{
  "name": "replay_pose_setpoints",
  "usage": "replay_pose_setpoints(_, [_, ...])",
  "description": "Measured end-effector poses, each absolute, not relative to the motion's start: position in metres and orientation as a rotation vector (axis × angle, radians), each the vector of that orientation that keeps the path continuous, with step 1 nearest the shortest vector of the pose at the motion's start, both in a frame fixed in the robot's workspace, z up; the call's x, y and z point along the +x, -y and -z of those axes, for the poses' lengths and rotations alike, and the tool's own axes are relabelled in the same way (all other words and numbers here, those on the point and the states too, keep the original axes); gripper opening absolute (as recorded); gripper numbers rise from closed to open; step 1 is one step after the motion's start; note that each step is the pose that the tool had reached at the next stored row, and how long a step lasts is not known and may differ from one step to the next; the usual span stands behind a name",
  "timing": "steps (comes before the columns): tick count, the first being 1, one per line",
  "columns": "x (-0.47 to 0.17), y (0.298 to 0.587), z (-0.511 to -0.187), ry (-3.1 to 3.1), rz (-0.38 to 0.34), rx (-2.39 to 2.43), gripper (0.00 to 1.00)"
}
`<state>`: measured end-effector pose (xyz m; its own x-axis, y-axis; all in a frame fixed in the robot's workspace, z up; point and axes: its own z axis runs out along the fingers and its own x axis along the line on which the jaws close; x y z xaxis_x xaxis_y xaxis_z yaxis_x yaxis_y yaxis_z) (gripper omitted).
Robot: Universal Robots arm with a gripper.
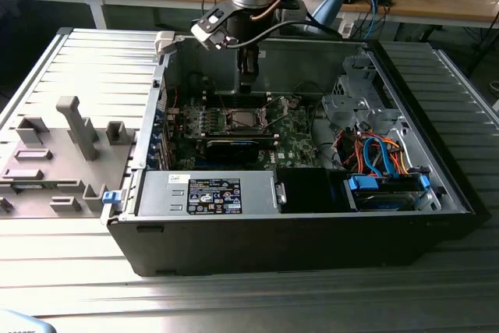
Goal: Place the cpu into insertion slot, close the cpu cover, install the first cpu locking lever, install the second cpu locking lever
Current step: 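Place the cpu into insertion slot, then close the cpu cover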
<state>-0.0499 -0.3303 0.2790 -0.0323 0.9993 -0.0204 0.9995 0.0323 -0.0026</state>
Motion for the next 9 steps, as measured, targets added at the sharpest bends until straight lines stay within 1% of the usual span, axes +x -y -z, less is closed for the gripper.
replay_pose_setpoints(9, [-0.0499, 0.3303, -0.2791, -2.248, 0.025, 2.176, 0.11])
